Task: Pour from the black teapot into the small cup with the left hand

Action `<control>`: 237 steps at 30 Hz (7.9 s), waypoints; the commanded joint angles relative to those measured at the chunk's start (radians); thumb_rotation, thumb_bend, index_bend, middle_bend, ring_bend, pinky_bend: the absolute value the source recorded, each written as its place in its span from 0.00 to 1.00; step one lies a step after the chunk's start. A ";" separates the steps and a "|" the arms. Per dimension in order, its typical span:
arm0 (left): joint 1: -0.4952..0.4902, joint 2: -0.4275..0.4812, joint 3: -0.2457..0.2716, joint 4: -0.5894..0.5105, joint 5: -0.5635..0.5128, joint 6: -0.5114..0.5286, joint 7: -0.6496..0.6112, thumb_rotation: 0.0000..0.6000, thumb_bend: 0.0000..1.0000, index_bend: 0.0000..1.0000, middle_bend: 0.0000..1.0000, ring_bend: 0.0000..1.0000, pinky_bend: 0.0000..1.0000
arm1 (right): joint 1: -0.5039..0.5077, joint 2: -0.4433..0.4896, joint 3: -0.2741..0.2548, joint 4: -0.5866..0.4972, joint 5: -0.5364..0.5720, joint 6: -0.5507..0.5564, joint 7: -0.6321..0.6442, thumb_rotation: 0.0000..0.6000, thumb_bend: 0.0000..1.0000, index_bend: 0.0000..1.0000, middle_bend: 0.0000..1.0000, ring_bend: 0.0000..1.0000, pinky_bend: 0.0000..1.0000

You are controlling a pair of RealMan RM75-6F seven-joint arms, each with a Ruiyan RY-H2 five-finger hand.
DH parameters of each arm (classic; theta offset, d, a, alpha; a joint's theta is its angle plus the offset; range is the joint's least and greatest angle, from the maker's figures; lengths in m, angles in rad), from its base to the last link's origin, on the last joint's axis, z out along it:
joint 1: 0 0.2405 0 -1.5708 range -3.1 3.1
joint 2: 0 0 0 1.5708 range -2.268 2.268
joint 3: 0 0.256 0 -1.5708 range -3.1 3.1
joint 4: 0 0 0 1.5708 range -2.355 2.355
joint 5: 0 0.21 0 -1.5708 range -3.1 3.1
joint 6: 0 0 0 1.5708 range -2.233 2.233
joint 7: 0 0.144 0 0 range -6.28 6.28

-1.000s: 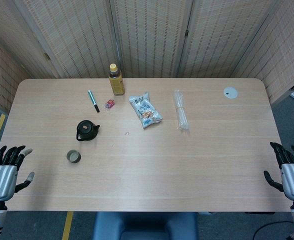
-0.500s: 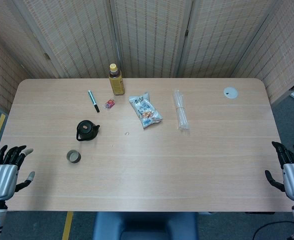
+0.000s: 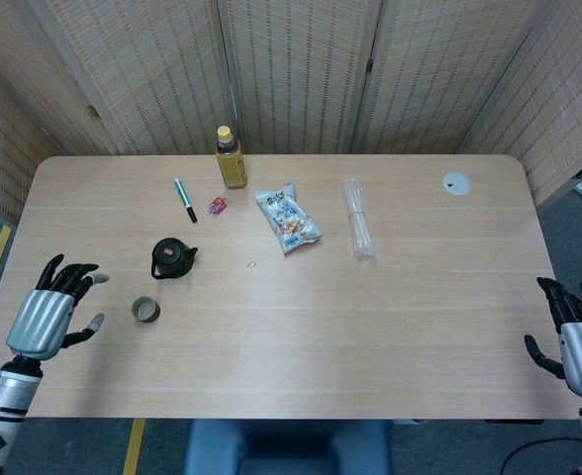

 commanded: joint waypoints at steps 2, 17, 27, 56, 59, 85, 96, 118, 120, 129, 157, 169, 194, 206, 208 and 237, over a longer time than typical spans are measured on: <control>-0.070 -0.010 -0.032 0.025 -0.050 -0.090 -0.020 1.00 0.38 0.31 0.24 0.21 0.01 | 0.000 0.005 0.001 -0.003 -0.001 0.001 0.000 1.00 0.36 0.06 0.15 0.21 0.06; -0.276 -0.113 -0.095 0.076 -0.225 -0.316 0.095 1.00 0.38 0.23 0.21 0.16 0.00 | 0.002 0.015 0.001 -0.011 -0.003 -0.003 0.002 1.00 0.36 0.06 0.15 0.21 0.06; -0.366 -0.218 -0.100 0.158 -0.391 -0.373 0.234 1.00 0.31 0.17 0.14 0.12 0.00 | 0.001 0.016 -0.001 -0.009 -0.012 0.002 0.013 1.00 0.36 0.09 0.15 0.21 0.06; -0.534 -0.449 -0.099 0.456 -0.693 -0.453 0.364 1.00 0.26 0.14 0.09 0.07 0.00 | -0.006 0.019 -0.001 -0.008 -0.007 0.009 0.020 1.00 0.36 0.09 0.16 0.21 0.06; -0.545 -0.460 -0.096 0.480 -0.704 -0.462 0.368 1.00 0.26 0.14 0.09 0.07 0.00 | -0.003 0.020 0.000 -0.008 -0.005 0.005 0.021 1.00 0.36 0.09 0.16 0.21 0.06; -0.553 -0.488 -0.049 0.662 -0.760 -0.477 0.435 1.00 0.26 0.14 0.09 0.08 0.00 | -0.002 0.013 0.000 -0.004 0.000 0.000 0.022 1.00 0.36 0.10 0.16 0.21 0.06; -0.537 -0.480 -0.045 0.698 -0.742 -0.519 0.397 1.00 0.26 0.15 0.09 0.10 0.00 | -0.007 0.015 0.001 -0.007 0.005 0.004 0.018 1.00 0.36 0.10 0.16 0.21 0.06; -0.480 -0.329 -0.009 0.535 -0.399 -0.571 -0.012 0.74 0.19 0.33 0.31 0.26 0.00 | -0.008 0.013 0.002 -0.013 0.005 0.009 0.011 1.00 0.36 0.16 0.18 0.24 0.06; -0.482 -0.336 -0.008 0.557 -0.379 -0.573 -0.035 0.63 0.18 0.33 0.31 0.24 0.00 | -0.009 0.014 0.001 -0.015 0.006 0.007 0.010 1.00 0.36 0.16 0.19 0.24 0.06; -0.471 -0.360 0.002 0.650 -0.327 -0.585 -0.130 0.58 0.18 0.34 0.31 0.25 0.00 | -0.006 0.013 0.002 -0.023 0.008 0.002 -0.001 1.00 0.36 0.19 0.20 0.26 0.06; -0.460 -0.413 0.049 0.814 -0.188 -0.584 -0.255 0.57 0.18 0.41 0.37 0.28 0.00 | -0.009 0.011 0.002 -0.031 0.018 -0.001 -0.011 1.00 0.36 0.21 0.21 0.28 0.06; -0.460 -0.416 0.051 0.795 -0.178 -0.608 -0.309 0.58 0.18 0.43 0.44 0.34 0.00 | -0.006 0.007 0.003 -0.019 0.022 -0.010 0.002 1.00 0.36 0.24 0.21 0.28 0.06; -0.450 -0.462 0.069 0.839 -0.176 -0.617 -0.230 0.58 0.18 0.52 0.52 0.37 0.00 | -0.005 0.008 0.002 -0.020 0.040 -0.025 -0.004 1.00 0.36 0.30 0.22 0.28 0.06; -0.452 -0.473 0.062 0.854 -0.178 -0.616 -0.223 0.58 0.18 0.67 0.70 0.50 0.00 | -0.009 0.005 0.005 -0.017 0.044 -0.019 0.006 1.00 0.36 0.30 0.22 0.28 0.06; -0.454 -0.474 0.062 0.857 -0.177 -0.620 -0.221 0.57 0.18 0.70 0.73 0.53 0.00 | -0.009 0.004 0.006 -0.016 0.045 -0.020 0.007 1.00 0.36 0.30 0.22 0.28 0.06; -0.495 -0.486 -0.008 0.898 -0.217 -0.655 -0.325 0.78 0.19 0.98 1.00 0.88 0.04 | -0.003 -0.011 0.014 0.000 0.066 -0.034 0.018 1.00 0.36 0.28 0.26 0.29 0.06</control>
